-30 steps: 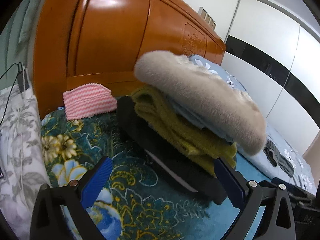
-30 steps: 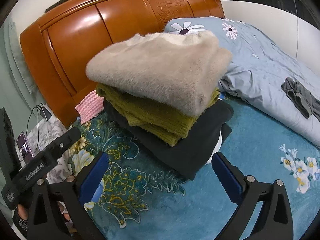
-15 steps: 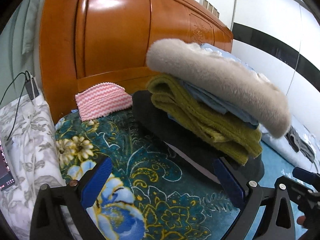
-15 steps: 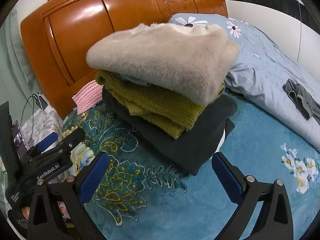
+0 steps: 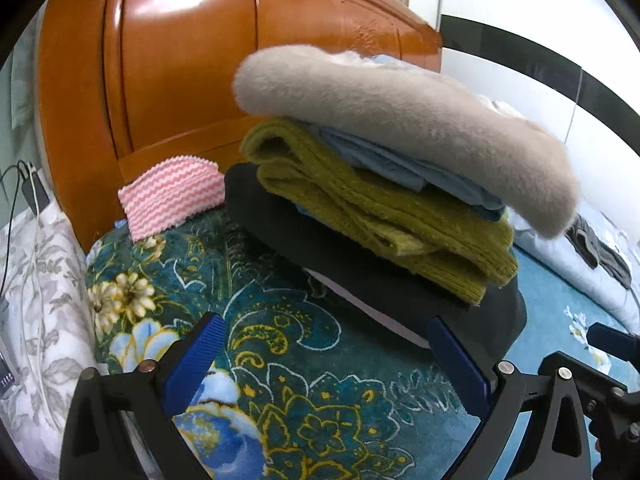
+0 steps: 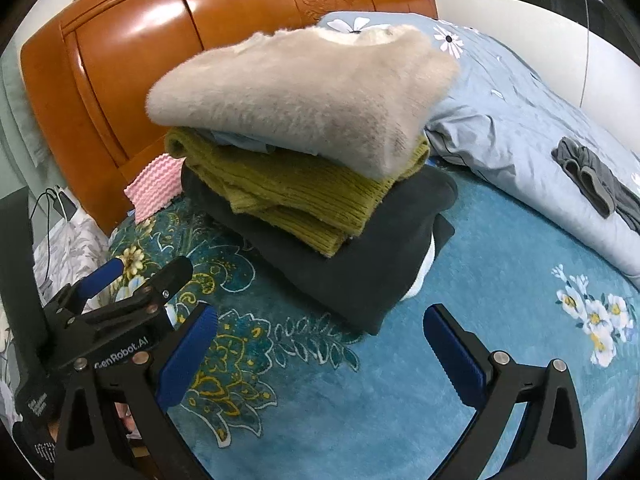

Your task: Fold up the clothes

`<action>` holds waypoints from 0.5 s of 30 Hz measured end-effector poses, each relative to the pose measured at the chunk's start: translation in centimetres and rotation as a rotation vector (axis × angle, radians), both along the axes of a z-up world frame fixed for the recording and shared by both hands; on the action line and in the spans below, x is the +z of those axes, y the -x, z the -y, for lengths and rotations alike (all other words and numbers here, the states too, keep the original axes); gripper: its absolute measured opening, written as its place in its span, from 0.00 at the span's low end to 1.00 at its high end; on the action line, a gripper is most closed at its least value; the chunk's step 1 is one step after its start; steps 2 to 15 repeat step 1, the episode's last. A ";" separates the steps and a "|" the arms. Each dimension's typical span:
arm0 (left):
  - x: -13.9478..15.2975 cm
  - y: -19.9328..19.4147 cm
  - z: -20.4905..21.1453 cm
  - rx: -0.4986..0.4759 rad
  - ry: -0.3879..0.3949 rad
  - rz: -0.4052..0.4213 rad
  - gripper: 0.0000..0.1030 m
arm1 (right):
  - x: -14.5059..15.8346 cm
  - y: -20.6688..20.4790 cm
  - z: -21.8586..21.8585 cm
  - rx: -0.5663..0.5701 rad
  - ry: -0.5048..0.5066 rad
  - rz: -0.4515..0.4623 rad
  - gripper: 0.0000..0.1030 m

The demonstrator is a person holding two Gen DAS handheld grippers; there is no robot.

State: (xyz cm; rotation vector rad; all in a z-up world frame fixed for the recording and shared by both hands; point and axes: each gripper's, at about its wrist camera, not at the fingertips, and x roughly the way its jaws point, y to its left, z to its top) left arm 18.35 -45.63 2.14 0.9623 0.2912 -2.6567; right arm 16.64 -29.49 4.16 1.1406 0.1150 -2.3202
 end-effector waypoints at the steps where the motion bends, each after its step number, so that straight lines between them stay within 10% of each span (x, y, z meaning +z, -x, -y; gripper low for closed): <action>1: 0.1 -0.1 -0.2 -0.007 0.004 -0.005 1.00 | -0.1 0.0 -0.1 -0.002 -0.001 0.002 1.00; 15: 0.1 -0.1 -0.2 -0.007 0.004 -0.005 1.00 | -0.1 0.0 -0.1 -0.002 -0.001 0.002 1.00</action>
